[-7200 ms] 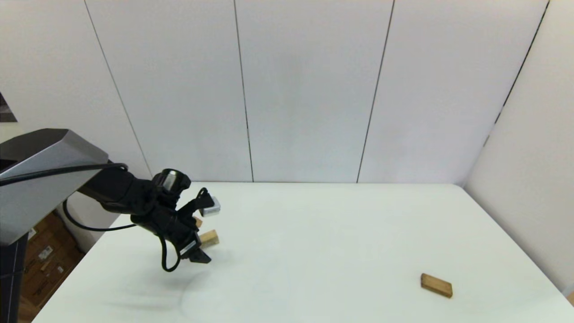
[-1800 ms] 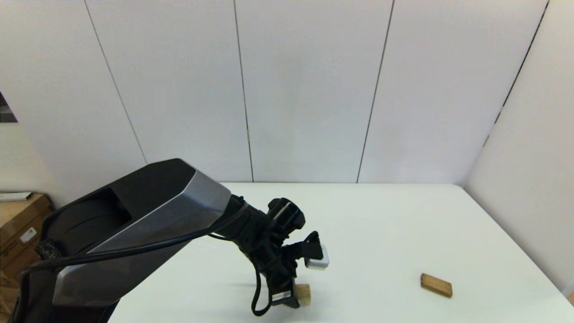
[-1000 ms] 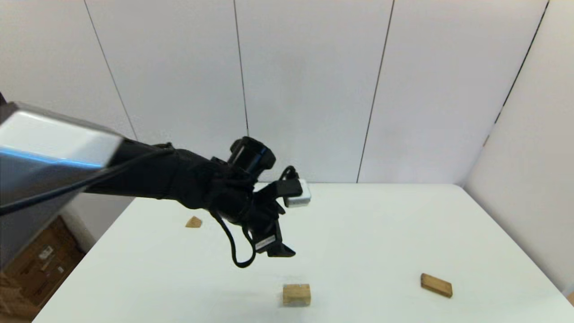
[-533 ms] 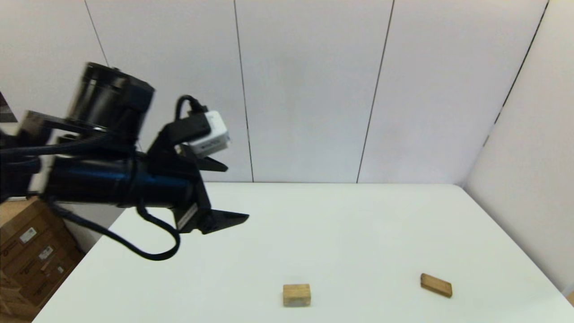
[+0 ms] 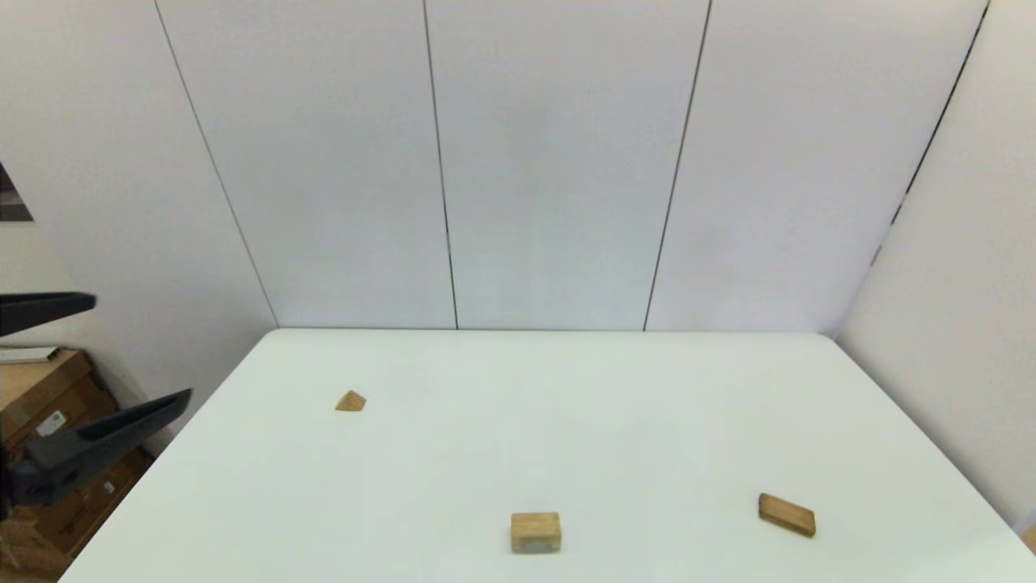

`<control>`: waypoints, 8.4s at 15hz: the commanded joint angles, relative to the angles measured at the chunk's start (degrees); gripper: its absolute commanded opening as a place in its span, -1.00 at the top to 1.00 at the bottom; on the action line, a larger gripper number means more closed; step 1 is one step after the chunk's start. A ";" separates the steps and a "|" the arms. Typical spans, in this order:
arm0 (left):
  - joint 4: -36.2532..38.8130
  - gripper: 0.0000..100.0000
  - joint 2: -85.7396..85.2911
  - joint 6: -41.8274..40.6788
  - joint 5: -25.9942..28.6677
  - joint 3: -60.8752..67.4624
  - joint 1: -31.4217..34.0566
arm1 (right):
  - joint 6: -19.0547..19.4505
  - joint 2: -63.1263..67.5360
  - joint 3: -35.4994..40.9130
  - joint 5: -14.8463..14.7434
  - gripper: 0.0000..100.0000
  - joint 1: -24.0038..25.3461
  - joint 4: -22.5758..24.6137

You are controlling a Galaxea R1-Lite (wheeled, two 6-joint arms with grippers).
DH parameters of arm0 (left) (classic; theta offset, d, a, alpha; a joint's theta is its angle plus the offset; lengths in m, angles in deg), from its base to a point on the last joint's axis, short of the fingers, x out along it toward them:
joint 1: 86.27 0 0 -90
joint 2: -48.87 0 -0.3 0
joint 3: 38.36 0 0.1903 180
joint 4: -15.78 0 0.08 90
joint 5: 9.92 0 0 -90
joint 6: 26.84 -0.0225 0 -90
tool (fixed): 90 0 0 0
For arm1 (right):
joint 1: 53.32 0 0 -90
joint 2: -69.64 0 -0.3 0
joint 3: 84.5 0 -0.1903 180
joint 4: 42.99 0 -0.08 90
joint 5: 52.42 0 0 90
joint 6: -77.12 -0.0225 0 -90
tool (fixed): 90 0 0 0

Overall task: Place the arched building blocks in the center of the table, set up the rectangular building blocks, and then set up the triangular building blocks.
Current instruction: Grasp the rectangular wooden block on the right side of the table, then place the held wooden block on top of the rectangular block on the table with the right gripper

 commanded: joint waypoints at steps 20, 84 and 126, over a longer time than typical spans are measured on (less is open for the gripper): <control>8.88 -1.00 -51.28 17.20 -0.45 45.29 18.21 | 0.01 0.07 -0.07 0.01 -1.00 -0.01 0.00; 8.97 -1.00 -51.28 18.78 -2.12 45.29 18.21 | 52.21 122.24 -40.85 4.32 1.00 -0.37 9.85; 8.97 -1.00 -51.28 19.48 -2.38 45.37 18.30 | 39.03 133.05 -81.37 5.55 1.00 47.18 -18.28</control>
